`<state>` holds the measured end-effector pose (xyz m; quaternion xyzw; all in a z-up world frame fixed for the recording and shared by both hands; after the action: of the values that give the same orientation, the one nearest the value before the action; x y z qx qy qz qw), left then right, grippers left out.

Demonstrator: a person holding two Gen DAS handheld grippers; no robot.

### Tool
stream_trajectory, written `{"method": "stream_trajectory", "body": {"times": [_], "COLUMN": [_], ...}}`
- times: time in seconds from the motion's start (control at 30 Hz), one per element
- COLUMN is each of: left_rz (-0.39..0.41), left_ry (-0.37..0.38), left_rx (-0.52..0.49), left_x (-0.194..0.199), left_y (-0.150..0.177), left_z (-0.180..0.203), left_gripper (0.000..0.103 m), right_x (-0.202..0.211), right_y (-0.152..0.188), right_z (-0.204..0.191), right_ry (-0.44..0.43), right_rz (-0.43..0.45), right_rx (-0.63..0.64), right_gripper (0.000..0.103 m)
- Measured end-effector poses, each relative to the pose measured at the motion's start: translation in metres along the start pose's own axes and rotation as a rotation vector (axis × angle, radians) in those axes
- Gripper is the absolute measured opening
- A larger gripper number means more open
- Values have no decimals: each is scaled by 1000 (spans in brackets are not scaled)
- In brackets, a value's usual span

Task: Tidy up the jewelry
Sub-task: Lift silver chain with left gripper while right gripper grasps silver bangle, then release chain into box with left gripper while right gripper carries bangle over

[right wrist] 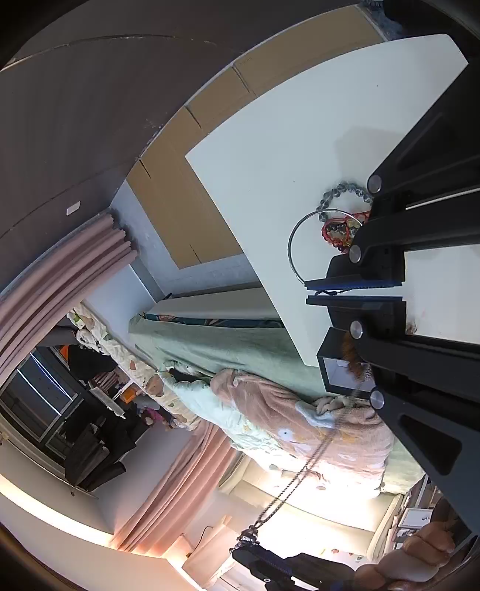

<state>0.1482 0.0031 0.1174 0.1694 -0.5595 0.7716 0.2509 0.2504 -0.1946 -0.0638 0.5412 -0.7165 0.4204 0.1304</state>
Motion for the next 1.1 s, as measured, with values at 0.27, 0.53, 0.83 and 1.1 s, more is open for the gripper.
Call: {"method": "stream_trajectory", "body": {"times": [0.27, 0.53, 0.83, 1.1], "left_rz": [31, 109, 163, 183], "left_ry": [4, -28, -69, -125], "left_rx": [-26, -62, -85, -64], "left_x": [18, 55, 89, 110], "left_y": [-16, -42, -68, -73], "left_z": [20, 34, 34, 9], "left_gripper": [9, 9, 9, 9], "right_x": [7, 5, 2, -9], "right_y": [-5, -6, -8, -4], "right_z": [2, -1, -12, -42], "right_ry": [-30, -55, -87, -150], "right_rz": [13, 8, 11, -9], "right_rx": [-7, -5, 6, 59], "right_gripper": [3, 3, 3, 3]}}
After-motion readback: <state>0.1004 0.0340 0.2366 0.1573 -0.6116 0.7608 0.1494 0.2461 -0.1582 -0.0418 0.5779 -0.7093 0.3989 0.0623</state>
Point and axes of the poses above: each gripper's, at about its wrist camera, not at the fingertips, and x roughly against the way its jaws point, z to its right, y to its underside, the point moved 5 cm from there along -x, roughly the way its jaws point, and after that the axes turned 5 degrees about -z, right-handed, at the moved point
